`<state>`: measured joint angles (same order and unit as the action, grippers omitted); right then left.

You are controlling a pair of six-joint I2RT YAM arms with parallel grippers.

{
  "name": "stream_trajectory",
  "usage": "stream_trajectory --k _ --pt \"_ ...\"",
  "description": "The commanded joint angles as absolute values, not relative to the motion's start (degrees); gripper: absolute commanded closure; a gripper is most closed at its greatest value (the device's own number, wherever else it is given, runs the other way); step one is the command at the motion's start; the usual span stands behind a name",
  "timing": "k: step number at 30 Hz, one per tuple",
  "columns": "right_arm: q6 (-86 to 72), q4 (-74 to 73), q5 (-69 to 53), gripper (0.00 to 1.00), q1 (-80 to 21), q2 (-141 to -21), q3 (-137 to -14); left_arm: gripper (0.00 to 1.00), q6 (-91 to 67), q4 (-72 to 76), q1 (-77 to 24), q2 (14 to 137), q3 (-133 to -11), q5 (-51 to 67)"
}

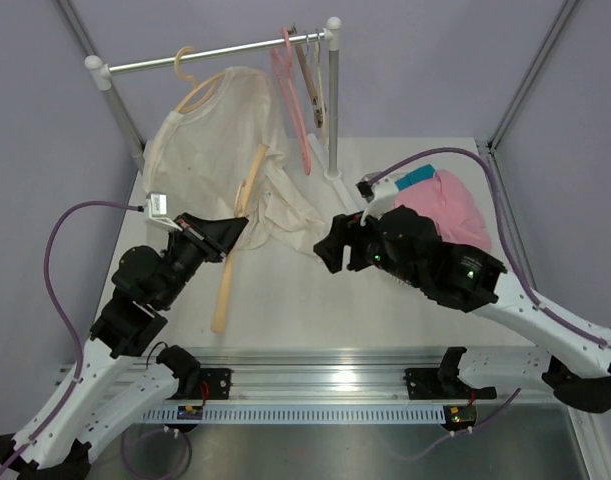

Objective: Remove the t-shirt from the hanger

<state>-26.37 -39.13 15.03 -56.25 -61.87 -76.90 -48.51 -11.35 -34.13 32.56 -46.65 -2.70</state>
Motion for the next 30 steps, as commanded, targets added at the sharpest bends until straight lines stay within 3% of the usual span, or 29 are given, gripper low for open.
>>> stream_trajectory --k 1,7,14,19,30 --pt "-28.2 -21.1 23.2 0.26 -67.4 -66.0 -74.4 1.00 -52.0 -2.8 -34.2 34.4 -47.5 -11.6" --pt "-24.1 -12.0 33.5 0.35 -77.2 -75.7 -77.8 1.00 -52.9 -2.5 -34.0 36.5 -51.0 -17.0" --pt "-16.9 -10.5 16.1 0.28 -77.3 -76.9 -78.7 1.00 -56.1 -0.3 -33.7 38.6 -53.6 -7.8" --pt "-16.6 -8.4 16.3 0.15 -77.3 -75.8 -76.6 1.00 -63.9 9.3 -33.6 37.4 -47.6 -3.2" --pt "-13.1 -5.3 6.1 0.21 -76.9 -75.1 -75.1 1.00 -73.6 22.8 -33.2 41.0 -43.7 6.1"
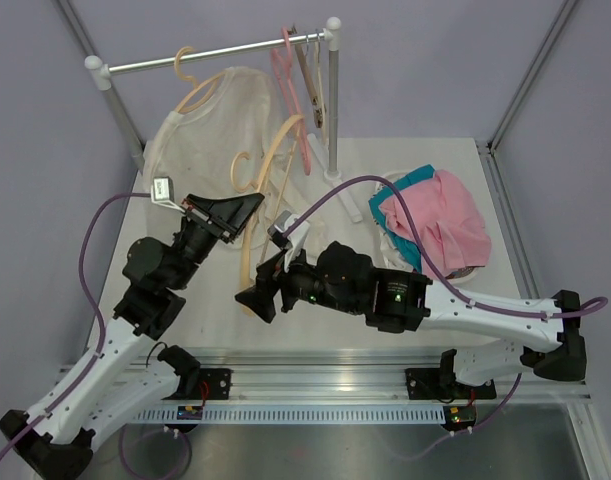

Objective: Remove the t-shirt from the hanger

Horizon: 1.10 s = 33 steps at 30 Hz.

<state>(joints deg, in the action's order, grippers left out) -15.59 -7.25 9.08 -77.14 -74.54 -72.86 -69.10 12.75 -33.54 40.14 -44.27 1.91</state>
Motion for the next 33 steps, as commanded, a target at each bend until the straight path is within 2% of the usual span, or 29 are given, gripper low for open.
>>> stream_trajectory --k 1,3,14,18,20,22,23,24,26,28,29,33 --pt "-13.4 -5.1 6.1 0.22 -76.9 -76.2 -75.7 1.00 -74.0 22.9 -33.1 41.1 -43.6 6.6" --pt "-14.1 -2.0 7.5 0.27 -76.8 -75.7 -73.5 1.00 -73.4 22.6 -33.0 39.9 -43.0 4.5" --pt "-12.8 3.8 9.8 0.28 -76.6 -77.6 -71.2 1.00 -76.1 25.7 -33.1 35.9 -39.3 2.2" --pt "-12.5 5.9 11.1 0.35 -76.6 -78.6 -71.0 1.00 -78.1 27.2 -33.0 35.4 -38.1 3.8" --pt "-12.3 7.0 12.1 0.54 -76.7 -78.8 -70.7 1.00 -78.9 27.0 -33.0 35.3 -38.0 4.7" --pt "-13.0 8.3 12.9 0.67 -76.6 -78.4 -70.1 1.00 -78.2 25.5 -33.0 35.1 -38.6 4.7" --pt "-13.4 9.1 13.4 0.82 -76.6 -78.0 -69.0 1.00 -77.6 23.6 -33.0 34.4 -38.8 4.4" --pt "-14.3 10.9 13.8 0.90 -76.6 -76.4 -68.3 0.99 -76.3 22.2 -33.0 33.9 -39.1 3.7" --pt "-15.0 13.3 14.1 1.00 -76.6 -74.2 -65.2 0.87 -73.8 15.9 -33.0 32.4 -40.8 2.8" --pt "-16.3 16.4 14.1 1.00 -76.6 -70.6 -63.3 0.77 -70.1 11.4 -33.0 31.4 -41.6 0.8" --pt "-16.9 17.1 13.7 1.00 -76.3 -69.5 -62.1 0.64 -69.3 7.6 -33.0 30.7 -41.9 0.3" --pt "-19.8 18.2 9.3 1.00 -74.7 -66.0 -61.3 0.48 -64.4 3.3 -33.0 26.8 -41.9 -3.7"
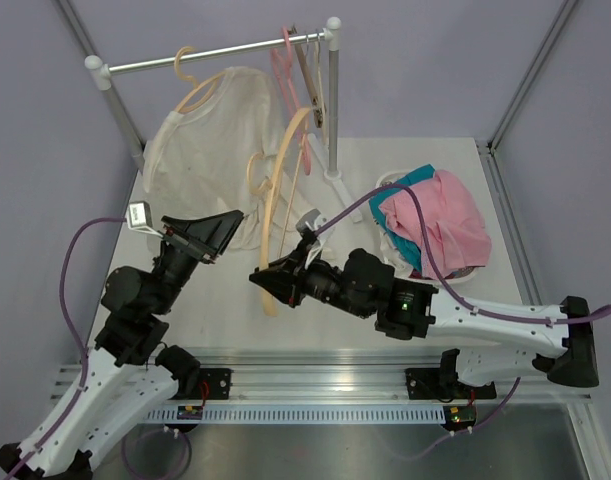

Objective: Remove the t-shirt from the hanger

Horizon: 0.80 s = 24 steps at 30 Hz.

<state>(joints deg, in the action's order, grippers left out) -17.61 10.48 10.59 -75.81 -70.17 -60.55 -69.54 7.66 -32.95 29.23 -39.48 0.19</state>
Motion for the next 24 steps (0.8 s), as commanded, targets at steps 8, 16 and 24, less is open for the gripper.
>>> stream_trajectory --k 8,16,24 --pt "-20.8 15.5 2.4 1.00 -74.0 -64.0 -64.9 0.05 -52.7 -6.1 -33.0 25.1 -49.7 4.7" --pt "-29.4 9.8 -20.2 1.00 -67.2 -70.8 -76.4 0.01 -37.0 -22.4 -33.0 16.2 -50.2 -5.5" --pt "-40.1 14.9 -33.4 1.00 -55.1 -81.3 -82.8 0.01 -30.6 -30.3 -33.0 9.3 -46.0 -9.1"
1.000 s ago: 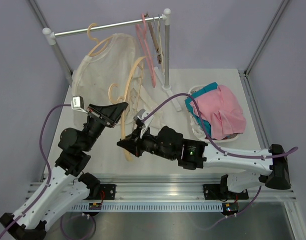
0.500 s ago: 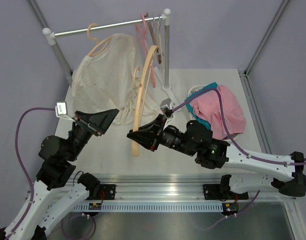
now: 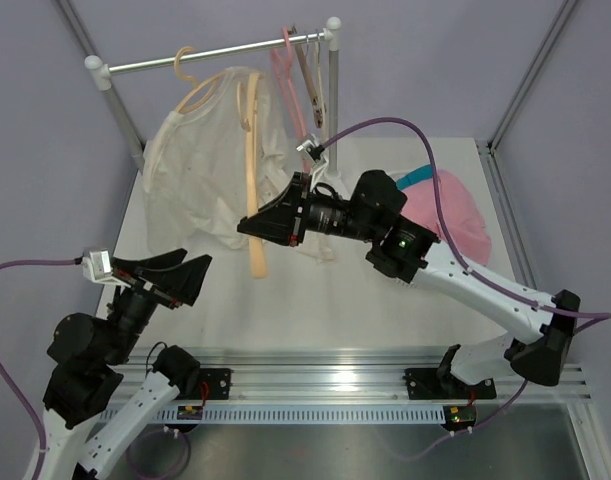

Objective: Remove the t-shirt from the hanger

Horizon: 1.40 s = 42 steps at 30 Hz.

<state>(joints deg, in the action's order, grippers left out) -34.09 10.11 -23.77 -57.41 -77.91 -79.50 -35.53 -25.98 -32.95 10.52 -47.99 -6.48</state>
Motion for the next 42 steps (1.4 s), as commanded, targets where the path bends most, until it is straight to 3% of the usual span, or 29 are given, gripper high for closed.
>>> stream_trajectory --k 1,12,24,34,42 --pt "-40.9 15.1 -34.0 1.00 -53.9 -82.4 -84.4 0.01 -30.2 -30.9 -33.0 9.1 -45.4 -9.2" --pt "-42.4 14.5 -35.3 1.00 -45.4 -95.7 -93.4 0.01 -23.3 -31.4 -33.0 6.2 -40.4 -10.5" --pt "-37.4 3.2 -33.3 1.00 -40.3 -111.8 -116.7 0.01 -21.7 -31.2 -33.0 3.9 -37.1 -12.0" --pt "-40.9 6.1 -35.8 1.00 -37.2 -120.1 -124.1 0.01 -22.2 -31.2 -33.0 4.2 -36.8 -10.8" --pt "-41.1 7.3 -34.5 1.00 -36.1 -121.7 -121.1 0.01 -22.3 -31.2 -33.0 4.2 -36.7 -11.3"
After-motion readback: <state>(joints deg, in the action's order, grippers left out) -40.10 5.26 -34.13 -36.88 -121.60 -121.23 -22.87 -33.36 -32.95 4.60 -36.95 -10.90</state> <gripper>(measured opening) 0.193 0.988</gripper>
